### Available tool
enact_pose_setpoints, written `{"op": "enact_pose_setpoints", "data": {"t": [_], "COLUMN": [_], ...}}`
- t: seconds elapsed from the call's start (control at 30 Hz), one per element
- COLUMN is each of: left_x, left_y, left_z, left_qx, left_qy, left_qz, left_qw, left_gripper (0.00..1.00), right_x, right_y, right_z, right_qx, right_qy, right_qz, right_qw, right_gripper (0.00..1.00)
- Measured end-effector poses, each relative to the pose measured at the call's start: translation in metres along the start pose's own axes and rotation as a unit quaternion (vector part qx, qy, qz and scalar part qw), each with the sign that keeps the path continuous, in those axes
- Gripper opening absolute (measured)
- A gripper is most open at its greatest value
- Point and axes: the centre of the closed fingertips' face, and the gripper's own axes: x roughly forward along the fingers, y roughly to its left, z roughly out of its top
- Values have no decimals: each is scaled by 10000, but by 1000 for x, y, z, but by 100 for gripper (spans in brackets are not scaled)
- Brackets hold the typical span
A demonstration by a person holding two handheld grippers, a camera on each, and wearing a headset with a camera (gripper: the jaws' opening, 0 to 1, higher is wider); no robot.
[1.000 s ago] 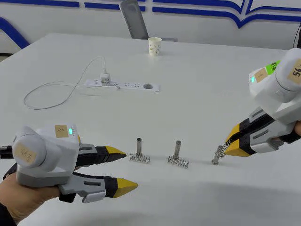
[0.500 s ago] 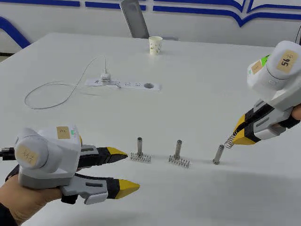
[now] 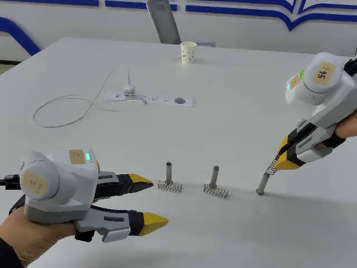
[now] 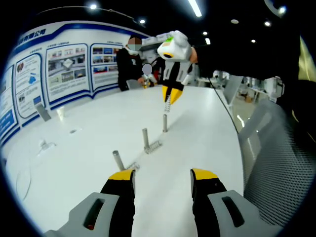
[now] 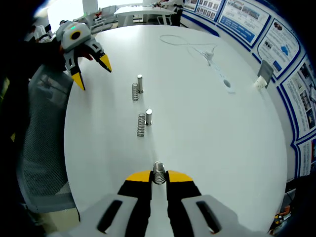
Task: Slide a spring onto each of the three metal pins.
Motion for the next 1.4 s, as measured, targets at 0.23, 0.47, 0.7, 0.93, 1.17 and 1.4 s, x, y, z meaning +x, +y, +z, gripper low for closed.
{"op": "enact_pose_setpoints", "data": {"t": [0.23, 0.47, 0.7, 0.93, 1.17, 1.4], "left_x": [-1, -1, -1, 0, -1, -1], "left_y": [1, 3, 3, 3, 3, 3], "left_z": [-2, -3, -4, -6, -6, -7], "left_qx": [-23, -36, -40, -47, -50, -56], "left_qy": [5, 7, 28, 47, 55, 55], "left_qz": [16, 22, 23, 8, 13, 22], "left_qw": [10000, 10000, 10000, 10000, 10000, 10000], "left_gripper": [45, 45, 45, 45, 44, 44], "right_x": [5, 11, 19, 31, 41, 50], "right_y": [-1, -2, -3, -2, 1, 2], "right_z": [-1, -3, -5, -9, -13, -16], "right_qx": [1, -11, -29, -58, -63, -71], "right_qy": [56, 145, 280, 483, 624, 706], "right_qz": [76, 122, 165, 202, 258, 272], "right_qw": [10000, 9998, 9995, 9986, 9977, 9971], "right_gripper": [12, 12, 12, 12, 12, 12]}}
